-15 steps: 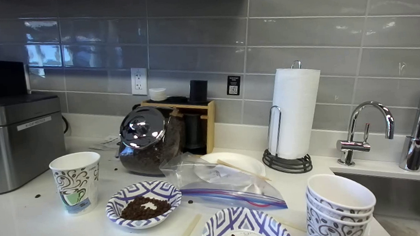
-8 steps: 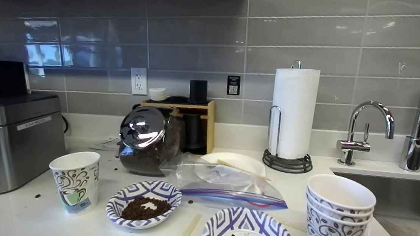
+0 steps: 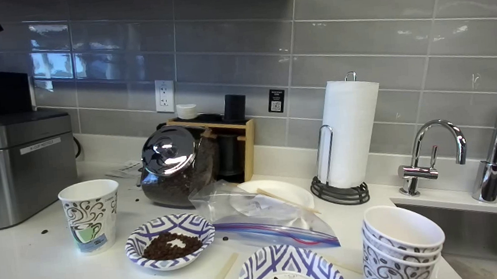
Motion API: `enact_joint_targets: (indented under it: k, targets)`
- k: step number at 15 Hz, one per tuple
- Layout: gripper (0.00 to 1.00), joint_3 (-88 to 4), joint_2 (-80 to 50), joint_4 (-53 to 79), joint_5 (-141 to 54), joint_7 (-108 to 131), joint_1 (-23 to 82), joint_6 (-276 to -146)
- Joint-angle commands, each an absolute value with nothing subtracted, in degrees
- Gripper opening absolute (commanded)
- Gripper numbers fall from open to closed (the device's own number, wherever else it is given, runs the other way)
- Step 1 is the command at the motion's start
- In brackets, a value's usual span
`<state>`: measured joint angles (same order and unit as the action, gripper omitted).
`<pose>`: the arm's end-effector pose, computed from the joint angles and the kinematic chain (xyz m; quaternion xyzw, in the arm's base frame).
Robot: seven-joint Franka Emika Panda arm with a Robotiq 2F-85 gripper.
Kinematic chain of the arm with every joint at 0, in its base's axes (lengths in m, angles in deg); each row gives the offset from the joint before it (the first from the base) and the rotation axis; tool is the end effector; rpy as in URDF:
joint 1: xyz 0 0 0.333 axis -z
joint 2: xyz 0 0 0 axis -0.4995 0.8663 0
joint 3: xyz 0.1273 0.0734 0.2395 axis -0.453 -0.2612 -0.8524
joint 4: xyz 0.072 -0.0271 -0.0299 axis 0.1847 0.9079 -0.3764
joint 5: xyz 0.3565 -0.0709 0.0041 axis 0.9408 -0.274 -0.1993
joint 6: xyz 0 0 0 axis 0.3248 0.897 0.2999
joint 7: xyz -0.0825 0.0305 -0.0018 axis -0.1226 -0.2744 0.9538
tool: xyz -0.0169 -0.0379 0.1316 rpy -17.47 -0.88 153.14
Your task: Open the lid on the bin and put a k-cup into it then close it
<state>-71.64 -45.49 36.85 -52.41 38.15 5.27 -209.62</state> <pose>0.3310 0.4105 0.5459 -0.9337 -0.2145 -0.2818 0.0534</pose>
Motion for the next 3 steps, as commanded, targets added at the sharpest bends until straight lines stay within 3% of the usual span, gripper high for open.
enact_joint_targets:
  k: [1, 3]
  targets:
    - [1.0, -73.39, -45.63, 36.67, -51.66, 37.64, 7.23, -209.56]
    - [1.0, -73.39, -45.63, 36.68, -51.64, 37.64, 7.23, -209.56]
